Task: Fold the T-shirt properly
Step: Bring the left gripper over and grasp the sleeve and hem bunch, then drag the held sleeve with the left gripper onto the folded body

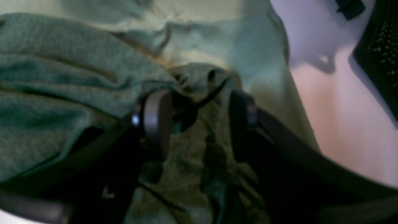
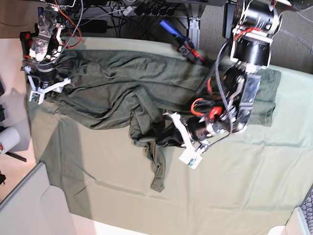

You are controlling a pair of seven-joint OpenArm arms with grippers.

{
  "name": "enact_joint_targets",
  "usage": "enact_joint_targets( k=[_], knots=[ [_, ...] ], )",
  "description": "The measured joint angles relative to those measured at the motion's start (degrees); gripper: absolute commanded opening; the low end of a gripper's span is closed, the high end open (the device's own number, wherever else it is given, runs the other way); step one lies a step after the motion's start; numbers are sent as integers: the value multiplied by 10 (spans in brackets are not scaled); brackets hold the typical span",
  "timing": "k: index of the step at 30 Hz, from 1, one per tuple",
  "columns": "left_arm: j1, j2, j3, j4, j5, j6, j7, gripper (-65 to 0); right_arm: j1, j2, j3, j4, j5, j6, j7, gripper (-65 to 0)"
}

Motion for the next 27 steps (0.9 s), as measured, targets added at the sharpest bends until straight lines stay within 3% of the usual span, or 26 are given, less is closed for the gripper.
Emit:
enact_joint_targets(
  k=[7,12,15,17,22,27],
  knots=[
    [105,-19,0,136,-2,-2,0,-650,0,0,0,0,0,0,2,-351],
    [131,-31,0,151,-1,-2,-8,-650,0,0,0,0,4,0,2,-351],
    [131,-37,0,151,-2,-2,-20,-377,0,0,0,0,10,0,2,-351],
    [131,-41,0,151,-3,-2,-27,-279,0,0,0,0,10,0,2,-351],
    [113,-49,0,151,12,-2,-51,-274,0,0,0,0,10,0,2,-351],
    [33,-49,12,98,59,5,-85,-274,0,0,0,0,10,0,2,-351]
  ],
)
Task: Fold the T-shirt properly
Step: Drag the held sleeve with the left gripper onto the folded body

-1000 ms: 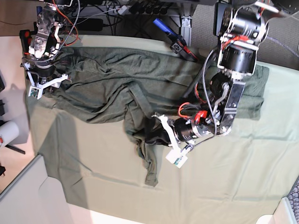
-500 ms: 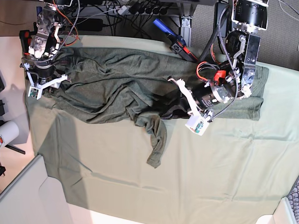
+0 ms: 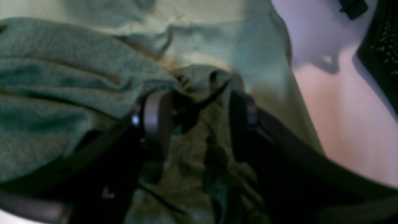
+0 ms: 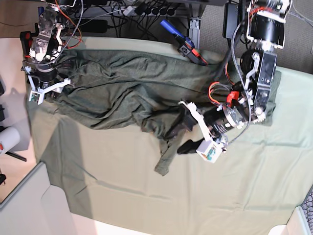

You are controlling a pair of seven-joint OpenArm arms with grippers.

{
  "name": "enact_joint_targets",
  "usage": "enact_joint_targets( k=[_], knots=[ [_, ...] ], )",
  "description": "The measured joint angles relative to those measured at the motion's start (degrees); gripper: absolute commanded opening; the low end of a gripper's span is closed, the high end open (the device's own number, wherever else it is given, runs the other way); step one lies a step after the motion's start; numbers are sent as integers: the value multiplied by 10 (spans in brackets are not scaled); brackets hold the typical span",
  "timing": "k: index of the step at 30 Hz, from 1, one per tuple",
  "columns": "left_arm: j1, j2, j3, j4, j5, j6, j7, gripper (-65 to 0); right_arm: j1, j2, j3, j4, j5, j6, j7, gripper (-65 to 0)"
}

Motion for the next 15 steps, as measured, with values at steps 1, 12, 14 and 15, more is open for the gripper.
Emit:
enact_joint_targets(
  k=[1,12,14,15],
  knots=[
    [-21,0,6,-26,13,3,-13,-274,0,0,0,0,0,0,0,-351],
    [-227,27,49,-426,130,85,-163,-274,0,0,0,0,0,0,-2,-351],
    [-247,32,49,-473,133,105,-172,-274,0,0,0,0,0,0,-7,-351],
    [-254,33,49,-490,138,109,-174,-274,0,0,0,0,0,0,-7,-351]
  ],
)
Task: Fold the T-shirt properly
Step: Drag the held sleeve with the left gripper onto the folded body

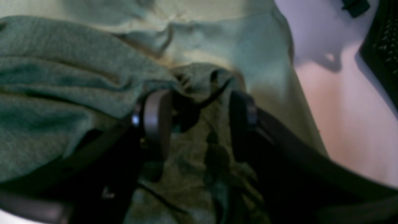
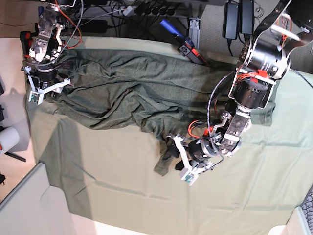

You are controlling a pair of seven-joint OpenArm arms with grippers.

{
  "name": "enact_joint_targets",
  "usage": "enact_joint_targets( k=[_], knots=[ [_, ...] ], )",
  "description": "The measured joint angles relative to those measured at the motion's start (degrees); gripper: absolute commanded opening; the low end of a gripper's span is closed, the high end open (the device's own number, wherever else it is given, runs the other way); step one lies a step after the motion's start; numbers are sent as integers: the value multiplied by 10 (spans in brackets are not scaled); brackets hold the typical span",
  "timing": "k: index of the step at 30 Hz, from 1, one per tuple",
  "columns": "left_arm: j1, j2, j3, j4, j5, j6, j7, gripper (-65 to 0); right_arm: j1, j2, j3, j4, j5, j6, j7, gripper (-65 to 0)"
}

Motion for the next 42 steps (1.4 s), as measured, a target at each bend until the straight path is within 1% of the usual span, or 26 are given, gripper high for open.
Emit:
enact_joint_targets(
  k=[4,6,9,11,12,15,16,17,20,22,23,28,29,32,33,34,36,37,38,42],
  knots=[
    [-1,1,0,-22,3,1,1,-274,0,0,0,0,0,0,-3,-351],
    [4,7,0,-22,2,28,0,-274,0,0,0,0,0,0,-3,-351],
    [8,23,0,-22,10,33,-3,-275,0,0,0,0,0,0,-3,-351],
    [9,39,0,-22,17,55,-1,-276,0,0,0,0,0,0,-4,-351],
    [10,41,0,-22,17,66,-1,-276,0,0,0,0,0,0,-4,-351],
    [10,42,0,-22,17,70,0,-277,0,0,0,0,0,0,-4,-351],
    [10,40,0,-22,17,71,-1,-297,0,0,0,0,0,0,-4,-351],
    [10,38,0,-22,17,71,-2,-345,0,0,0,0,0,0,-4,-351],
    [10,37,0,-22,17,72,-1,-526,0,0,0,0,0,0,-4,-351],
    [10,38,0,-22,18,72,-2,-619,0,0,0,0,0,0,-4,-351],
    [10,38,0,-22,17,72,-3,-650,0,0,0,0,0,0,-4,-351],
    [10,38,-6,-20,17,69,-2,-650,0,0,0,0,0,0,-6,-351],
    [12,35,-12,-13,17,58,1,-650,0,0,0,0,0,0,-6,-351],
    [37,17,-45,52,17,-12,2,-650,0,0,0,0,0,0,-6,-351],
    [51,10,-60,87,5,-28,5,-650,0,0,0,0,0,0,-5,-351],
    [65,2,-71,122,-24,-42,19,-650,0,0,0,0,-1,0,-5,-351],
    [99,-15,-94,197,-75,-59,52,-650,0,0,0,0,0,0,-4,-351],
    [117,-25,-105,233,-89,-66,65,-650,0,0,0,0,0,0,-3,-351],
    [138,-34,-115,269,-95,-70,72,-650,0,0,0,0,0,0,-2,-351],
    [222,-64,-149,401,-119,-71,93,-650,0,0,0,0,0,0,5,-351]
  ],
)
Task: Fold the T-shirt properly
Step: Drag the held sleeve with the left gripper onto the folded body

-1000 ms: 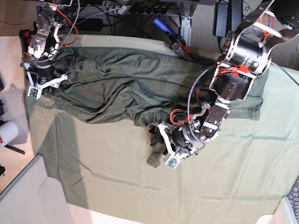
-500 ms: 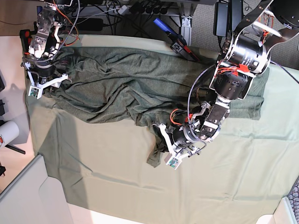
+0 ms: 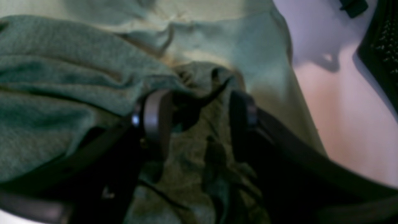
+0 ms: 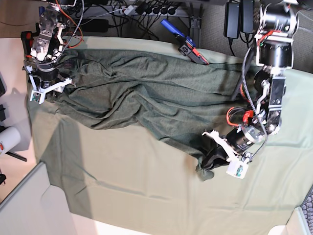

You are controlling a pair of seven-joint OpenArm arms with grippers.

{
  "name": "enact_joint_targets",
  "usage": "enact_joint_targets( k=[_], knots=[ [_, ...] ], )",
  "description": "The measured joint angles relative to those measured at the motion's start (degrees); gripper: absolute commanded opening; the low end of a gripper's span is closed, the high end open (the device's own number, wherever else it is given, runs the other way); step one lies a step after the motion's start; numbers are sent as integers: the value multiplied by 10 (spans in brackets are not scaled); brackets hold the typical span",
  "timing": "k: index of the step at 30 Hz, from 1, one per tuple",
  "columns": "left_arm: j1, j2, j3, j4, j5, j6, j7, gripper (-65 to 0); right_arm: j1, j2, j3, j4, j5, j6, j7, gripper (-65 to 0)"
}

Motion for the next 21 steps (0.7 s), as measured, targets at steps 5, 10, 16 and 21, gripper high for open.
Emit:
enact_joint_targets(
  k=[5,10,16,21],
  knots=[
    [91,-8,-39,146,-34,-2,17,-650,0,0,0,0,0,0,2,-351],
    [166,-7,-47,231,-39,-4,22,-650,0,0,0,0,0,0,2,-351],
    [218,7,-55,278,-40,-5,23,-650,0,0,0,0,0,0,2,-351],
    [255,16,-79,286,-50,-4,33,-650,0,13,0,0,9,0,4,-351]
  ],
)
